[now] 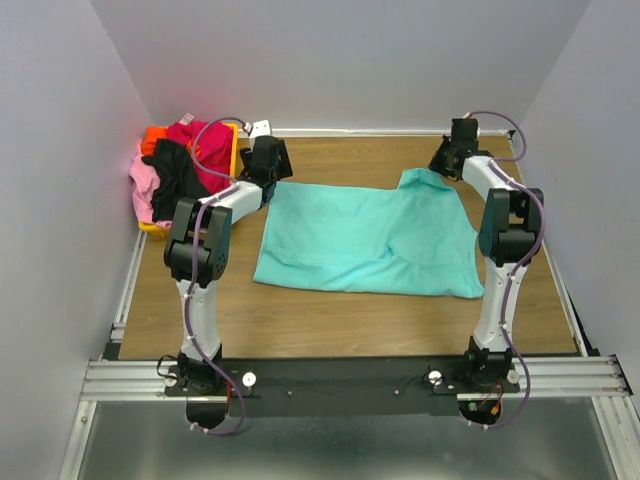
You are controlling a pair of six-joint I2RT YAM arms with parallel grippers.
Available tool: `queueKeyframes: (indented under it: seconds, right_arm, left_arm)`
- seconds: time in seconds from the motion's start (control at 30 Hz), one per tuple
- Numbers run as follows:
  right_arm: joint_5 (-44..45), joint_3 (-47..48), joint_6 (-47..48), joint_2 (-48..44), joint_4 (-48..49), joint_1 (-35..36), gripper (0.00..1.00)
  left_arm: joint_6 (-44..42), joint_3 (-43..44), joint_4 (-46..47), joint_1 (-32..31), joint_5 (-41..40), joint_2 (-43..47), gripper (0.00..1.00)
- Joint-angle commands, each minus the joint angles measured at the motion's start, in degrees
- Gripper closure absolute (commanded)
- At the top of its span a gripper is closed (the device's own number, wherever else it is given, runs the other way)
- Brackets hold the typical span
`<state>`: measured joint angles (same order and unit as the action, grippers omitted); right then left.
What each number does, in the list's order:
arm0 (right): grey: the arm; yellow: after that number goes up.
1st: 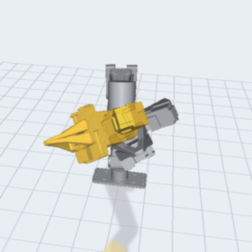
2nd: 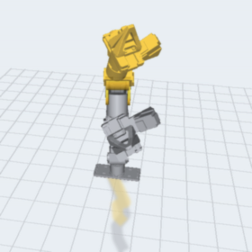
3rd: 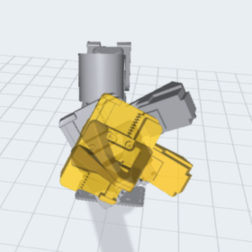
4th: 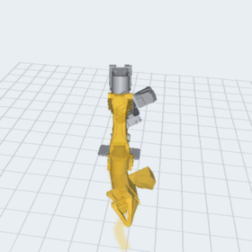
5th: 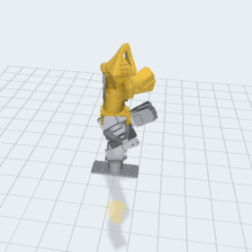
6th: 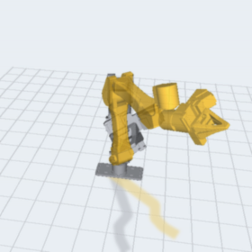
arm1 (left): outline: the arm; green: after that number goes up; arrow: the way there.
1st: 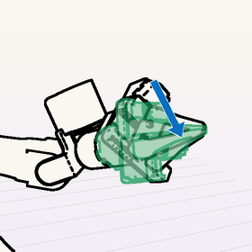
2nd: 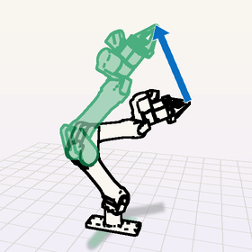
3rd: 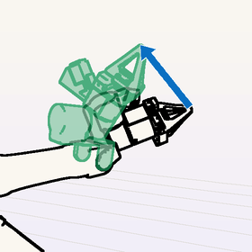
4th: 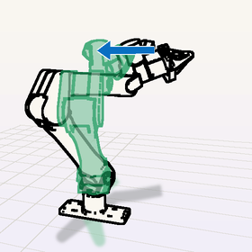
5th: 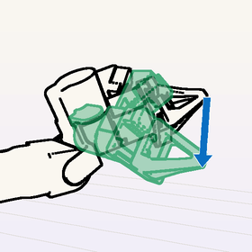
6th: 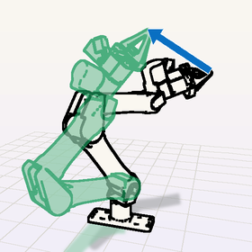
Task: Fold and stack the t-shirts
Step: Fold the tshirt
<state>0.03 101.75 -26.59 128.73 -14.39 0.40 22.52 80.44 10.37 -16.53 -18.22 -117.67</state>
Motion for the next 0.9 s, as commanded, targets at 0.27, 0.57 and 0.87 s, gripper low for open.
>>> queueKeyframes:
  seconds: [0.27,0.57,0.87]
  right_arm:
    - [-1.4,-3.1,1.6,-4.1,1.0,-0.1,0.99]
    - [-2.7,-4.3,1.3,-4.4,1.5,-0.1,0.99]
    - [-3.5,-5.4,1.0,-5.5,2.1,-0.2,0.99]
  left_arm:
    - [1.0,7.2,-5.4,0.9,3.2,-6.4,0.33]
    - [0.8,9.4,-9.2,0.8,1.9,-7.8,0.38]
    - [0.2,11.3,-14.1,0.8,1.5,-8.7,0.42]
